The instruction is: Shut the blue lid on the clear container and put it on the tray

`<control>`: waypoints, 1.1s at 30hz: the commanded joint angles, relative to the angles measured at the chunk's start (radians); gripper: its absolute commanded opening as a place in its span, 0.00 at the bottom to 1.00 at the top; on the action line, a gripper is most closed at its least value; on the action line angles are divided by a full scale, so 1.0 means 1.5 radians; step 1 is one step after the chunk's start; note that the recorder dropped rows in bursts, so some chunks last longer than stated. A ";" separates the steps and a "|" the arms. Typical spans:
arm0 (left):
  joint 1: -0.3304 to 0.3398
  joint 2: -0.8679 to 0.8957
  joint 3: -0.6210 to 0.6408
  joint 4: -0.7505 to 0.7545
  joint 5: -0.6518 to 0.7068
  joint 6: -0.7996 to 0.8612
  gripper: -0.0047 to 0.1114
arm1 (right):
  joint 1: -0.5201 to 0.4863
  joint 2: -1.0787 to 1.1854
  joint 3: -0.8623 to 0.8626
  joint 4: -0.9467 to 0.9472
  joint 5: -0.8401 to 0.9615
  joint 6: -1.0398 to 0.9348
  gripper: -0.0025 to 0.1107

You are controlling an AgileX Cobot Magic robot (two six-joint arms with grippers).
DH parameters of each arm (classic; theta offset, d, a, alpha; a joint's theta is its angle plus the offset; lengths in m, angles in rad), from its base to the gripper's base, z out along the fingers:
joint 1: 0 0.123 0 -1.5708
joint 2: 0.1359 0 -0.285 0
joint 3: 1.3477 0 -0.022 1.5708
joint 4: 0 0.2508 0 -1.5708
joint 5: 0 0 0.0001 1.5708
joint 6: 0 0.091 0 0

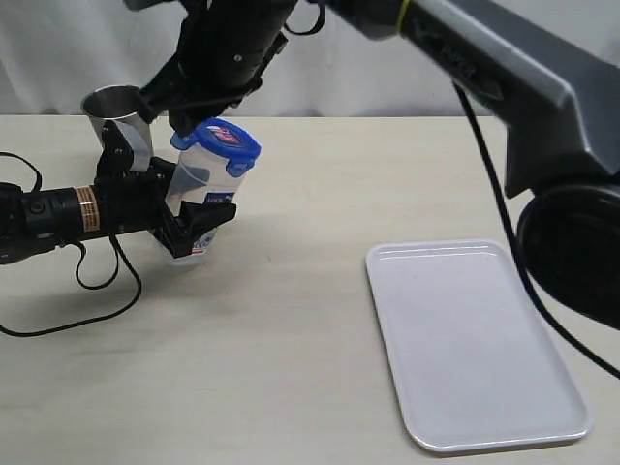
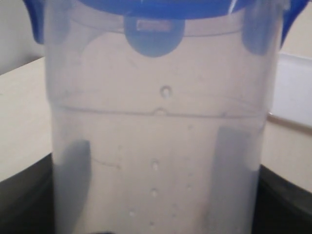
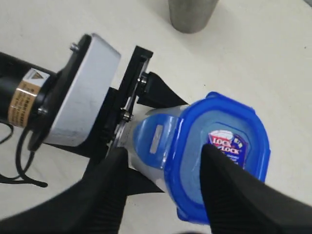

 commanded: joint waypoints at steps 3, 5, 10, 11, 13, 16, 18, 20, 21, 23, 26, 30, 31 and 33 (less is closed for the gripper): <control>-0.001 -0.008 -0.002 0.002 -0.015 0.002 0.04 | 0.026 0.023 -0.002 -0.063 -0.021 0.006 0.41; -0.001 -0.008 -0.002 0.002 -0.016 0.002 0.04 | 0.026 0.034 -0.002 -0.063 -0.033 0.006 0.41; -0.001 -0.008 -0.002 0.002 -0.016 0.003 0.04 | 0.035 0.060 -0.002 -0.075 -0.018 -0.020 0.37; -0.001 -0.008 -0.002 0.002 -0.016 0.003 0.04 | 0.038 0.063 -0.002 -0.089 -0.016 -0.020 0.37; -0.001 -0.008 -0.002 0.002 -0.019 0.004 0.04 | 0.049 0.069 -0.002 -0.137 -0.007 -0.020 0.37; -0.001 -0.008 -0.002 0.002 -0.019 0.004 0.04 | 0.062 0.081 -0.002 -0.184 0.000 -0.017 0.37; -0.001 -0.008 -0.002 0.002 -0.019 0.004 0.04 | 0.069 0.088 -0.002 -0.184 0.001 -0.022 0.37; -0.001 -0.008 -0.002 0.003 -0.020 0.014 0.04 | 0.076 0.098 -0.002 -0.181 0.006 -0.037 0.35; -0.001 -0.008 -0.002 0.003 -0.020 0.014 0.04 | 0.077 0.101 -0.002 -0.181 0.007 -0.042 0.34; -0.001 -0.008 -0.002 0.003 -0.020 0.014 0.04 | 0.083 0.107 -0.002 -0.187 0.007 -0.047 0.29; -0.001 -0.008 -0.002 0.003 -0.021 0.015 0.04 | 0.084 0.106 -0.002 -0.213 0.008 -0.047 0.24; -0.001 -0.008 -0.002 0.003 -0.020 0.020 0.04 | 0.084 0.112 -0.002 -0.245 0.008 -0.047 0.23; -0.001 -0.008 -0.002 0.003 -0.020 0.020 0.04 | 0.084 0.117 -0.001 -0.251 0.008 -0.047 0.23; -0.001 -0.008 -0.002 0.003 -0.021 0.021 0.04 | 0.084 0.120 0.001 -0.256 0.008 -0.047 0.23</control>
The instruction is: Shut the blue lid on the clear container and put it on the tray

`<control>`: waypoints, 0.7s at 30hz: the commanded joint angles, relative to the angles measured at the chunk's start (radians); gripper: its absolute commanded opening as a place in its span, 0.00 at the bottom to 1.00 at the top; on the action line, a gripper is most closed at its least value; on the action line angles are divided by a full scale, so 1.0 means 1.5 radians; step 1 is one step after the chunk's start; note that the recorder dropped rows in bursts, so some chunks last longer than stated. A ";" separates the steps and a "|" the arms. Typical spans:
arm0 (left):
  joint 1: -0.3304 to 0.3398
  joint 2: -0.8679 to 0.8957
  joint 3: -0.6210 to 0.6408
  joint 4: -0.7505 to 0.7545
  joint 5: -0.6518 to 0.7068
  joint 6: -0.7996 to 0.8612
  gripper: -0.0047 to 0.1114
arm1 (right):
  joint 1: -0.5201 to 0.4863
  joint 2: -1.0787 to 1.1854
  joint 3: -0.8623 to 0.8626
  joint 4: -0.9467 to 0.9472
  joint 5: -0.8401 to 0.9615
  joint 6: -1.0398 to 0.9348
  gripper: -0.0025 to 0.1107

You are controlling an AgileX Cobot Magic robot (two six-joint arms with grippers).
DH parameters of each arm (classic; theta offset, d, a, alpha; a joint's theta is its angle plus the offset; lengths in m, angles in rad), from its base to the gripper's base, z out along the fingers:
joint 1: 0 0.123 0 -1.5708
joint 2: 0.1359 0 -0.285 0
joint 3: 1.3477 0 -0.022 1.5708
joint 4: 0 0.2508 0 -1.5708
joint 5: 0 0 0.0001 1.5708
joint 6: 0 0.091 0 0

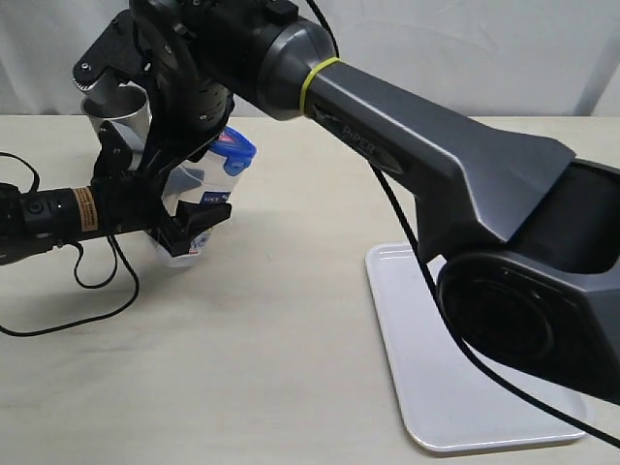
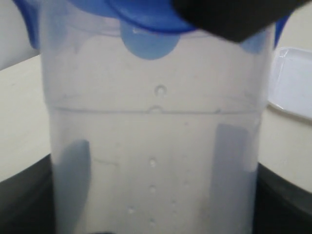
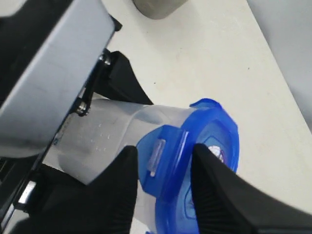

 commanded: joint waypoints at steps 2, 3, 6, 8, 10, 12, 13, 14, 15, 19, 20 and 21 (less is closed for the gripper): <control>-0.003 -0.008 -0.002 0.011 -0.039 0.020 0.04 | -0.001 0.041 0.019 0.007 0.039 -0.013 0.23; -0.003 -0.008 -0.002 0.011 -0.039 0.020 0.04 | -0.001 0.041 0.019 0.007 0.039 -0.015 0.23; -0.003 -0.008 -0.002 0.011 -0.039 0.020 0.04 | -0.001 0.026 0.017 0.014 0.039 -0.020 0.23; -0.003 -0.008 -0.002 0.011 -0.039 0.034 0.04 | -0.001 0.009 0.017 0.047 0.039 -0.040 0.23; -0.003 -0.008 -0.002 0.011 -0.039 0.043 0.04 | -0.001 -0.013 0.017 0.098 0.039 -0.062 0.24; -0.003 -0.008 -0.002 0.011 -0.039 0.052 0.04 | -0.002 -0.030 0.017 0.145 0.036 -0.078 0.24; -0.003 -0.008 -0.002 0.011 -0.039 0.052 0.04 | -0.002 -0.038 0.017 0.157 0.034 -0.081 0.25; -0.003 -0.008 -0.002 0.011 -0.039 0.052 0.04 | -0.003 -0.045 0.017 0.168 0.033 -0.085 0.28; -0.003 -0.008 -0.002 0.011 -0.039 0.052 0.04 | -0.003 -0.052 0.017 0.171 0.032 -0.085 0.31; -0.003 -0.008 -0.002 0.011 -0.039 0.052 0.04 | -0.010 -0.077 0.017 0.171 0.039 -0.082 0.43; -0.003 -0.008 -0.002 0.011 -0.039 0.053 0.04 | -0.012 -0.086 0.017 0.170 0.039 -0.071 0.44; -0.003 -0.008 -0.002 0.011 -0.039 0.054 0.04 | -0.017 -0.092 0.017 0.171 0.039 -0.070 0.44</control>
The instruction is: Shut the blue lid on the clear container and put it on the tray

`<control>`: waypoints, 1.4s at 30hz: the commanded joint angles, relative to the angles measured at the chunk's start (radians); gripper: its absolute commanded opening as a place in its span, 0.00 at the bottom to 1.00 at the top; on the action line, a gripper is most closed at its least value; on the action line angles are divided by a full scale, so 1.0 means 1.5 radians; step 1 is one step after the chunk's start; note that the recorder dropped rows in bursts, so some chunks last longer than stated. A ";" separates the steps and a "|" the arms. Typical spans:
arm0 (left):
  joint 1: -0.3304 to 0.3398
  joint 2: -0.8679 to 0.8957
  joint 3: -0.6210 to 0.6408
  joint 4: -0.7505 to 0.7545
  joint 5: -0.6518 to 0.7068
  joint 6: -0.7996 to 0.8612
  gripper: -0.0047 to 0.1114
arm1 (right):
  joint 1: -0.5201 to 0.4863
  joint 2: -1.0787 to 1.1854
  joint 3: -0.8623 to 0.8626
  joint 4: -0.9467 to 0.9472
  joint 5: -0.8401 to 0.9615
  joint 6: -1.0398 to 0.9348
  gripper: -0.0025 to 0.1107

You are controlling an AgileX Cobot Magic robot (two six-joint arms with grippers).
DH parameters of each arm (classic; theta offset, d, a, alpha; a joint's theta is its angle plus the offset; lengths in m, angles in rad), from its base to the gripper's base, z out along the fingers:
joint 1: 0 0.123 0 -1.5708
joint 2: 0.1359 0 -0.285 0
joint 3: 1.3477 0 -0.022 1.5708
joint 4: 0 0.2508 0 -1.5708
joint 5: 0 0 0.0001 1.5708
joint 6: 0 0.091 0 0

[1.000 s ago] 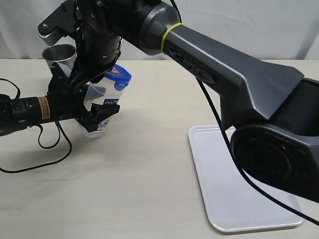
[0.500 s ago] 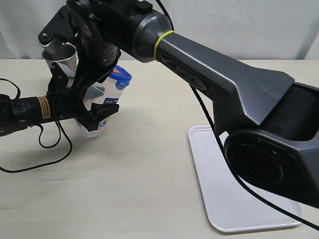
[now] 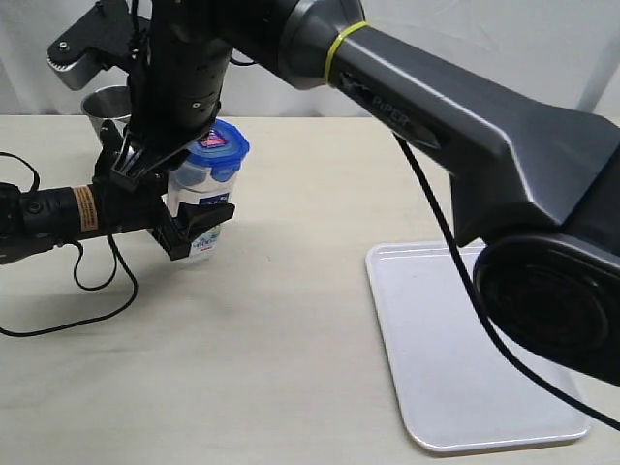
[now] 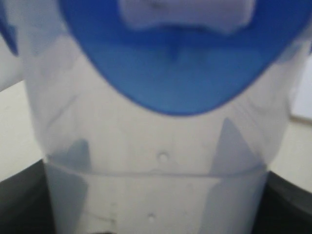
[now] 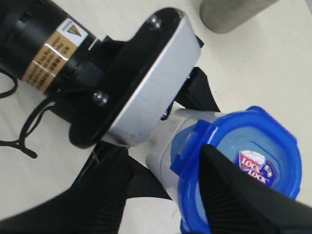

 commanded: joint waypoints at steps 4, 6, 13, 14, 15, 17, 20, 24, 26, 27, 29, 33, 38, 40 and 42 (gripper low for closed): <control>-0.004 -0.008 -0.002 0.003 -0.011 0.013 0.04 | -0.028 -0.061 0.002 0.024 0.008 0.007 0.39; -0.004 -0.008 -0.002 0.003 -0.011 0.027 0.04 | -0.044 -0.077 0.003 0.046 0.008 0.007 0.32; -0.004 -0.008 -0.002 0.003 -0.041 0.060 0.04 | -0.103 -0.111 0.003 0.197 0.008 -0.039 0.10; -0.004 -0.008 -0.002 0.003 -0.058 0.060 0.04 | -0.110 -0.112 0.003 0.212 0.008 -0.046 0.07; -0.004 -0.008 -0.002 0.003 -0.071 0.060 0.04 | -0.113 -0.115 0.003 0.220 0.008 -0.049 0.06; -0.004 -0.008 -0.002 0.003 -0.104 0.060 0.04 | -0.121 -0.117 0.003 0.225 0.008 -0.054 0.06; -0.004 -0.008 -0.002 0.011 -0.104 0.059 0.04 | -0.125 -0.120 0.003 0.222 0.008 -0.055 0.06; -0.005 -0.011 -0.002 0.029 -0.104 0.053 0.04 | -0.128 -0.125 0.003 0.222 0.005 -0.061 0.06; -0.005 -0.011 -0.002 0.031 -0.104 0.055 0.04 | -0.128 -0.131 0.004 0.222 -0.021 -0.065 0.06; -0.005 -0.011 -0.002 0.031 -0.104 0.057 0.04 | -0.128 -0.134 0.004 0.222 -0.036 -0.071 0.06; -0.005 -0.011 -0.002 0.029 -0.104 0.060 0.04 | -0.128 -0.142 0.009 0.222 -0.066 -0.075 0.06; -0.005 -0.011 -0.002 0.027 -0.104 0.061 0.04 | -0.128 -0.163 0.064 0.233 -0.187 -0.079 0.06; -0.005 -0.011 -0.002 0.026 -0.104 0.070 0.04 | -0.100 -0.231 0.276 0.340 -0.436 -0.199 0.06; -0.005 -0.011 -0.002 0.026 -0.104 0.073 0.04 | -0.078 -0.273 0.378 0.357 -0.571 -0.237 0.06; -0.005 -0.011 -0.002 0.026 -0.104 0.073 0.04 | -0.053 -0.325 0.512 0.365 -0.734 -0.271 0.06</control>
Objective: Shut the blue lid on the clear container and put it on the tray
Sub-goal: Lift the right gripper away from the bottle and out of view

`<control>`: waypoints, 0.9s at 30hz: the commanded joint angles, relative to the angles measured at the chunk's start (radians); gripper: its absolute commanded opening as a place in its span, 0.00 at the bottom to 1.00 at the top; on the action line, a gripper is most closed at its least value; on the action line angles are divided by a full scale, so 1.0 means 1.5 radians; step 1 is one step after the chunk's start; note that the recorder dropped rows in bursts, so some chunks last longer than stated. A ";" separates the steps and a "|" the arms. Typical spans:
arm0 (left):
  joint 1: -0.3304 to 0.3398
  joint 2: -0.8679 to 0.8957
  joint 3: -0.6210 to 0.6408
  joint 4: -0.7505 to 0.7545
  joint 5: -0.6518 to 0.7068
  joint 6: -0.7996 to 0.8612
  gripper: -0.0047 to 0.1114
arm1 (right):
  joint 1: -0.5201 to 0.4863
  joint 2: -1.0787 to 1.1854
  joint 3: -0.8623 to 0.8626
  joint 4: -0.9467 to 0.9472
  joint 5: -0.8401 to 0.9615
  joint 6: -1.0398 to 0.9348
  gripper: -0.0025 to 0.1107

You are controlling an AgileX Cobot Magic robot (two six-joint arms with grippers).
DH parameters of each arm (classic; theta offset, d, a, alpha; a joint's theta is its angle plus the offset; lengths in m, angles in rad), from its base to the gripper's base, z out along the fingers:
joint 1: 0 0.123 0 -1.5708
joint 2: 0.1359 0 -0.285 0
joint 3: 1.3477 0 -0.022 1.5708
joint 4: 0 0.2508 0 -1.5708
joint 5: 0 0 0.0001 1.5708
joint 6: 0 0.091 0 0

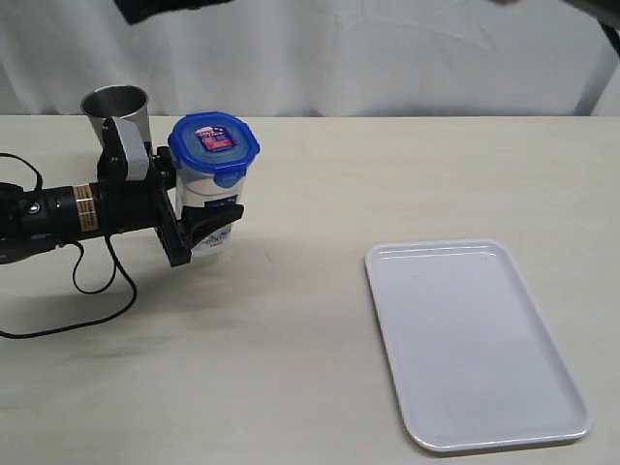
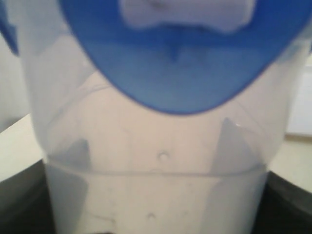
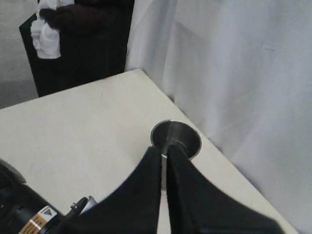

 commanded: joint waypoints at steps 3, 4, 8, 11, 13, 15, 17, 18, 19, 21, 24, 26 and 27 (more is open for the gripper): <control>-0.004 -0.011 -0.002 -0.008 -0.021 0.005 0.04 | 0.057 -0.160 0.379 0.038 -0.463 -0.081 0.06; -0.004 -0.011 -0.002 -0.008 -0.021 0.005 0.04 | 0.057 -0.181 0.419 0.038 -0.510 -0.067 0.06; -0.004 -0.011 -0.002 -0.008 -0.021 0.005 0.04 | 0.047 -0.304 0.584 0.030 -0.618 -0.028 0.06; -0.004 -0.011 -0.002 -0.008 -0.021 0.005 0.04 | 0.047 -0.399 0.668 0.012 -0.626 -0.028 0.06; -0.004 -0.011 -0.002 -0.008 -0.021 0.005 0.04 | 0.047 -0.466 0.707 -0.009 -0.600 -0.028 0.06; -0.004 -0.011 -0.002 -0.008 -0.021 0.005 0.04 | 0.047 -0.523 0.729 -0.025 -0.535 -0.028 0.06; -0.004 -0.011 -0.002 -0.001 -0.021 0.005 0.04 | 0.047 -0.584 0.739 -0.030 -0.464 -0.028 0.06; -0.004 -0.011 -0.002 0.001 -0.021 0.005 0.04 | 0.047 -0.613 0.742 -0.032 -0.426 -0.031 0.06; -0.004 -0.011 -0.002 0.004 -0.021 0.005 0.04 | 0.047 -0.642 0.742 -0.038 -0.386 -0.031 0.06; -0.004 -0.011 -0.002 0.004 -0.021 0.005 0.04 | 0.047 -0.698 0.742 -0.038 -0.314 -0.034 0.06; -0.004 -0.011 -0.002 0.003 -0.021 0.007 0.04 | 0.047 -0.776 0.742 -0.034 -0.230 -0.037 0.06; -0.004 -0.011 -0.002 0.000 -0.021 0.009 0.04 | 0.047 -0.824 0.748 -0.032 -0.195 -0.037 0.06; -0.004 -0.011 -0.002 0.000 -0.021 0.009 0.04 | 0.047 -0.855 0.756 -0.032 -0.193 -0.037 0.06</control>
